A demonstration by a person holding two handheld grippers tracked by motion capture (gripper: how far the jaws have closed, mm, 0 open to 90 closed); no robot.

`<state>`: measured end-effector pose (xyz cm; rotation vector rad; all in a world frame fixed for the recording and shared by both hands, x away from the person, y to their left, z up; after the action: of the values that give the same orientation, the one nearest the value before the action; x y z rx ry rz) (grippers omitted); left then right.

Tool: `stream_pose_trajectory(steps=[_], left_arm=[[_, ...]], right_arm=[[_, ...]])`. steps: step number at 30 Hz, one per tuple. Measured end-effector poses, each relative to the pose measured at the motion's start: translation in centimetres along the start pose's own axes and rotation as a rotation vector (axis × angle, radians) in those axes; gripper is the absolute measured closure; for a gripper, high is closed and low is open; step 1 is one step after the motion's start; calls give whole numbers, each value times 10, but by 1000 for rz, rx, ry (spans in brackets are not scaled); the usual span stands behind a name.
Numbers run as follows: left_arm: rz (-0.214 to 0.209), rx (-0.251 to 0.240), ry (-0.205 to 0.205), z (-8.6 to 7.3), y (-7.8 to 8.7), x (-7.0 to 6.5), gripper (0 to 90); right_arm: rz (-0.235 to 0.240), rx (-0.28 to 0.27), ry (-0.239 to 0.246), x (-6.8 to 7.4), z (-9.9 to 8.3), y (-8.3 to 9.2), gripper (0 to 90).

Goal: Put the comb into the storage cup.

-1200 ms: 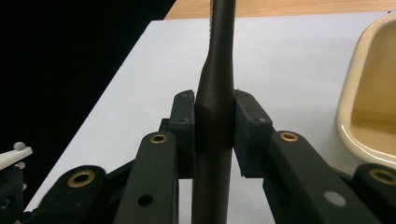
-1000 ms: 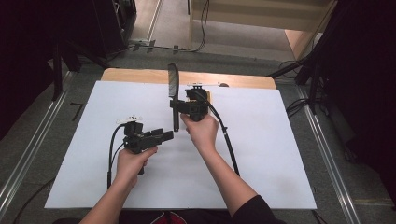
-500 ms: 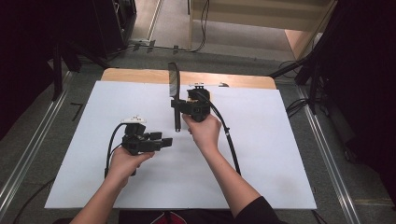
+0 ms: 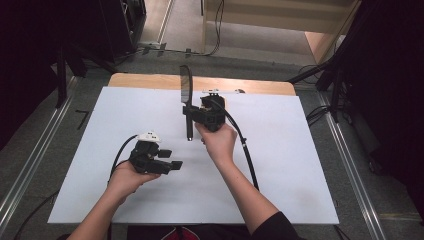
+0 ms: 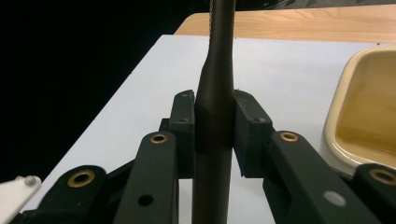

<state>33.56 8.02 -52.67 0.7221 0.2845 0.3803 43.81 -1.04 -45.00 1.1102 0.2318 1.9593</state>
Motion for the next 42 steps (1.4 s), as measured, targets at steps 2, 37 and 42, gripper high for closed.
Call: stream_pose_trajectory(steps=[2,37,42], left_arm=[[-9,17,-13,-2,0,-2,335],[15,71,-22,-27,13,0,334],[20,72,-22,-30,17,1,334]], right_arm=[[0,-8,1,0,1,1,700],[-22,-254,110,0,38,41,700],[-41,-286,129,-2,43,47,700]])
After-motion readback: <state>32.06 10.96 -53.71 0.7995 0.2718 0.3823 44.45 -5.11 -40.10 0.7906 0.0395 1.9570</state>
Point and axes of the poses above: each handheld gripper's, and its own axes: y roughly backward along the jaws, z roughly out of its top, x roughly to its left, the point moved 10 cm from there along -y, roughly forward along the jaws, and after that the axes turned 15 degrees about -y, right-handed, at the moved point
